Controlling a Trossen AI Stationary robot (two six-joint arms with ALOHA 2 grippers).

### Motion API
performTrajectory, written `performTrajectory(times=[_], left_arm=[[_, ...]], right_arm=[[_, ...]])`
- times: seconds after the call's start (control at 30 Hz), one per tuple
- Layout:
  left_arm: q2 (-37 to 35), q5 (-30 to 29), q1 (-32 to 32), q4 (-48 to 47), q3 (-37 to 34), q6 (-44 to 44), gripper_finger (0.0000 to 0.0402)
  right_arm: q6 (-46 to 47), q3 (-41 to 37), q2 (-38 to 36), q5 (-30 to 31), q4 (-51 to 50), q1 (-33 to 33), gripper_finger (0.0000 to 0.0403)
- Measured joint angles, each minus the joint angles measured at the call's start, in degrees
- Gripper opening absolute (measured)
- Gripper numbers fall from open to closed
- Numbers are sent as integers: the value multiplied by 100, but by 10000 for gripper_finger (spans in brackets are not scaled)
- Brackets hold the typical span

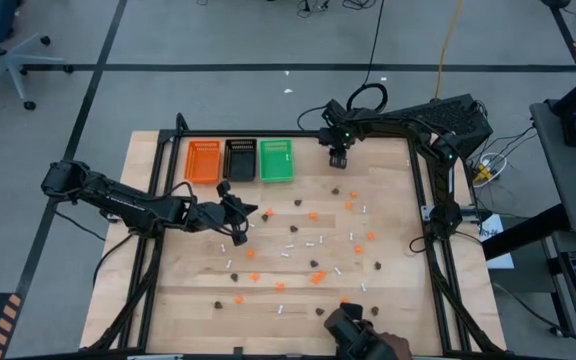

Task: Sort Halloween decoration
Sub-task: Put the white bone toy into the green bin

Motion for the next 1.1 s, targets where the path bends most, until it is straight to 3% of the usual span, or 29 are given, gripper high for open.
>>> performTrajectory(times=[0.2, 0.57, 0.93, 1.1], left_arm=[[0, 0, 0, 81, 0, 18, 11], [0, 50, 0, 107, 0, 20, 11], [0, 67, 0, 106, 0, 16, 11], [0, 68, 0, 101, -2, 20, 11]], right_arm=[[174, 16, 284, -53, -33, 9, 117], [253, 3, 256, 0, -53, 20, 7], [274, -27, -66, 77, -178, 199, 1], [454, -30, -613, -462, -613, 328, 1]])
